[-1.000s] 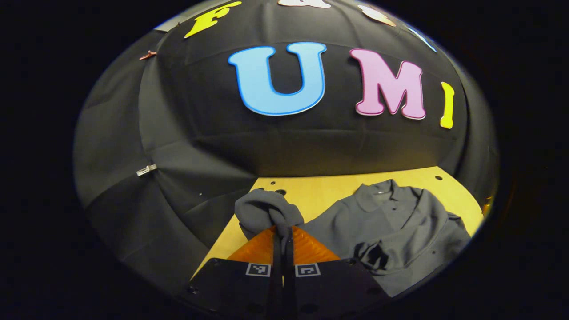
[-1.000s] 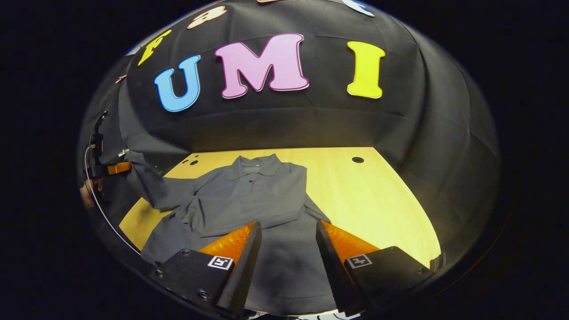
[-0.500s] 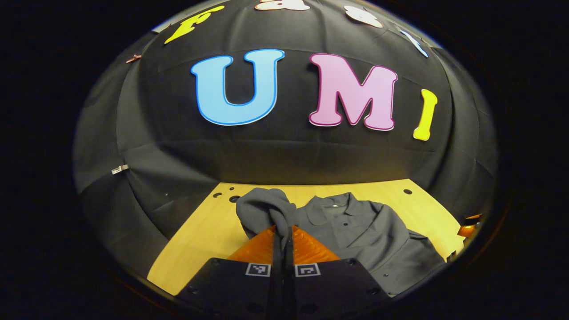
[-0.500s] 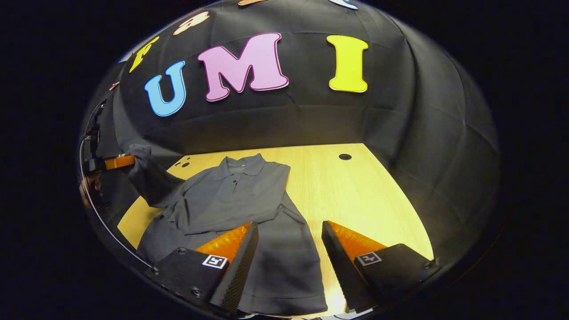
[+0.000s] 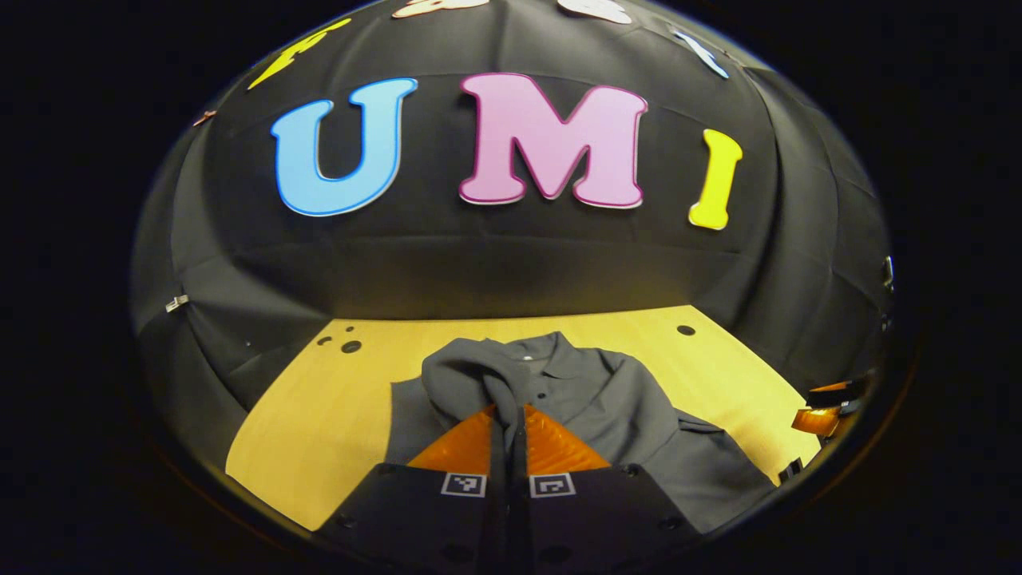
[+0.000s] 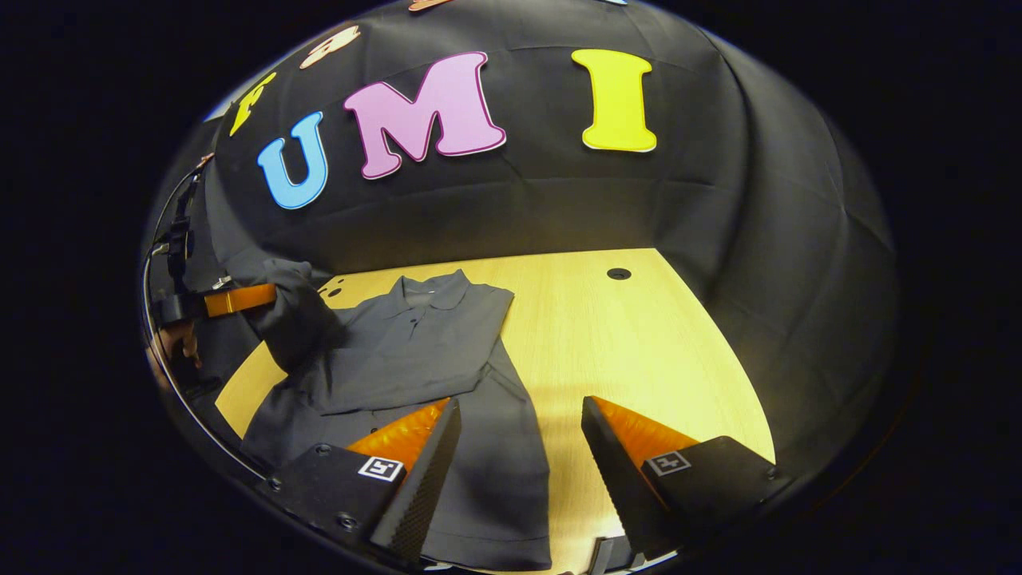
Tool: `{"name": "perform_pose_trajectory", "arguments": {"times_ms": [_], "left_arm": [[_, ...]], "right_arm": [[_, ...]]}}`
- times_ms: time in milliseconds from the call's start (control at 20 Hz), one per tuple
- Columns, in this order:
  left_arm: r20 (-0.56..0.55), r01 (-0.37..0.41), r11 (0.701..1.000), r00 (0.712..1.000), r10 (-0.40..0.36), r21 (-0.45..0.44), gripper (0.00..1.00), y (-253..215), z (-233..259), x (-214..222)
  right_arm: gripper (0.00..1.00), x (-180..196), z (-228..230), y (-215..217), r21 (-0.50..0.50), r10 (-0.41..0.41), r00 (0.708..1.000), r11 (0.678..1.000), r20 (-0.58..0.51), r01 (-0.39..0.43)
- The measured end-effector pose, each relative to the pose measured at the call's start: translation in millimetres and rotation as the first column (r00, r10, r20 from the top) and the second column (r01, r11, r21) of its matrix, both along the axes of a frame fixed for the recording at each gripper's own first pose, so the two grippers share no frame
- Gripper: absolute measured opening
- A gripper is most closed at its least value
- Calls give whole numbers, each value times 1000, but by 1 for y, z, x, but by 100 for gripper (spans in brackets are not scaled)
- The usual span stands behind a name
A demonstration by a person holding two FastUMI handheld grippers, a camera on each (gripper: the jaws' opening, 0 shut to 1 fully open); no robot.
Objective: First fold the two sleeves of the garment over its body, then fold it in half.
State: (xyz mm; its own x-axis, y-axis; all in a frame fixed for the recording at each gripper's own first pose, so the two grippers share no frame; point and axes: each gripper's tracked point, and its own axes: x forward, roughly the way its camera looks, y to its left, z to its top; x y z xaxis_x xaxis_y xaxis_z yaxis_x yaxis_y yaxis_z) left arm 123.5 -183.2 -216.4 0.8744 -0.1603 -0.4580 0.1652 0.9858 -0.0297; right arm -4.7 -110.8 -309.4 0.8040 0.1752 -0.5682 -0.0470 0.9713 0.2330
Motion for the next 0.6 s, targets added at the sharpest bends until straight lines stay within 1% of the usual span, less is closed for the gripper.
{"name": "perform_pose_trajectory", "arguments": {"times_ms": [250,400,500,600], "left_arm": [[-80,69,997,995,-66,41,6,-51,-54,-4],[-127,121,989,986,-110,79,6,-74,-90,-3],[-159,155,984,977,-141,85,7,-90,-113,-4],[-184,173,981,971,-154,90,8,-99,-131,-5]], "right_arm": [[94,4,-9,-19,4,-11,1000,1000,-18,11],[94,6,-13,-28,1,-18,1000,1000,-26,18],[94,8,-14,-30,4,-22,999,1000,-29,22],[94,7,-17,-31,5,-22,999,1000,-37,22]]}}
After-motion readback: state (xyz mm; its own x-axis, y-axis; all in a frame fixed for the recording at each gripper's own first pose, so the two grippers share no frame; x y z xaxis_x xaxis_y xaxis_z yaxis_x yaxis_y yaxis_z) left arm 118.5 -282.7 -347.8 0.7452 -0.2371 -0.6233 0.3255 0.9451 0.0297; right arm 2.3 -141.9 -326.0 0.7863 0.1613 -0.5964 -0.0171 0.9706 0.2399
